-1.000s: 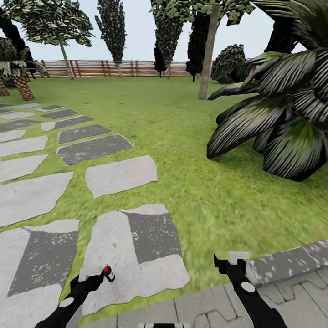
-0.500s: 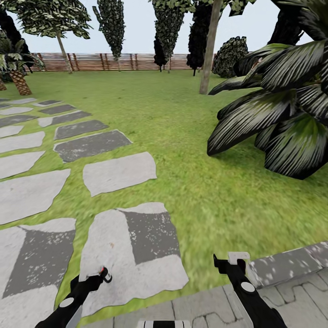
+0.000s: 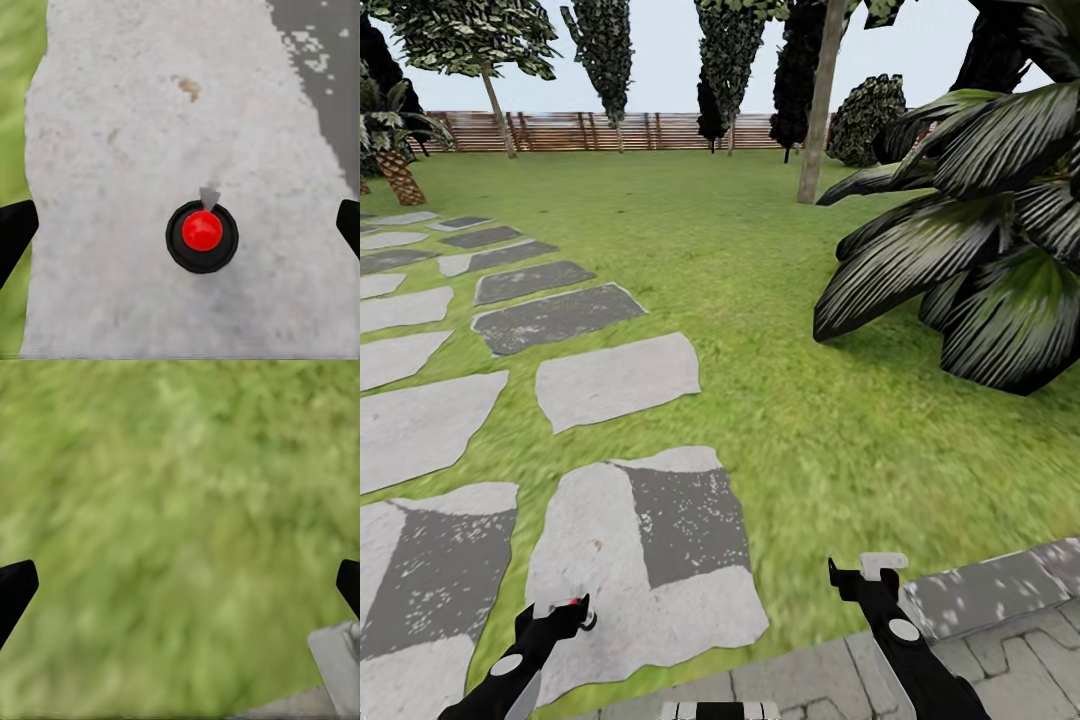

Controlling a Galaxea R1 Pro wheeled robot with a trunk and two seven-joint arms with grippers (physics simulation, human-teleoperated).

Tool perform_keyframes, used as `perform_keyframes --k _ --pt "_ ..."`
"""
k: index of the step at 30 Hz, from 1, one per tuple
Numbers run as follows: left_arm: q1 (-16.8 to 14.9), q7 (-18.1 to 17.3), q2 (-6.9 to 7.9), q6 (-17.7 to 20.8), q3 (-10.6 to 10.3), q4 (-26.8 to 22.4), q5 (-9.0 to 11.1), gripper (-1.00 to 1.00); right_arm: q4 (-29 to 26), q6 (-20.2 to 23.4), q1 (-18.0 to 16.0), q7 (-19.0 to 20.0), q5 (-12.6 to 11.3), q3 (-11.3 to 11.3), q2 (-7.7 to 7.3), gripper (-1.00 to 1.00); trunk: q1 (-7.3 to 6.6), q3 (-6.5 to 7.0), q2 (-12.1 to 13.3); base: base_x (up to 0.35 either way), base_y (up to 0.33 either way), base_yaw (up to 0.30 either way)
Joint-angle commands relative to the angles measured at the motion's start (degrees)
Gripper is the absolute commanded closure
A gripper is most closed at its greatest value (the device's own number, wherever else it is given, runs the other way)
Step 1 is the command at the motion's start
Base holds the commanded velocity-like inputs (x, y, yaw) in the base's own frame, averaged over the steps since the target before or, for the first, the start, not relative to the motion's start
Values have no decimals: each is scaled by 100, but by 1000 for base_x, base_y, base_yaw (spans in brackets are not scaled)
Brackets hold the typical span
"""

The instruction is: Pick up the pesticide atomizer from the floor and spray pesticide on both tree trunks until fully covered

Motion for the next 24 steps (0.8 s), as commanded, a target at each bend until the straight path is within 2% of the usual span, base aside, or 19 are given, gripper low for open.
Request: perform_keyframes --k 1,24 --pt "-3 -8 -2 -20 7 5 3 -100 2 -15 -2 -14 4 2 0 -100 1 -33 -3 0 0 0" --pt "5 -10 -3 -96 -27 6 -10 -100 9 -20 -2 -14 5 2 -3 -100 60 -746 -34 0 0 0"
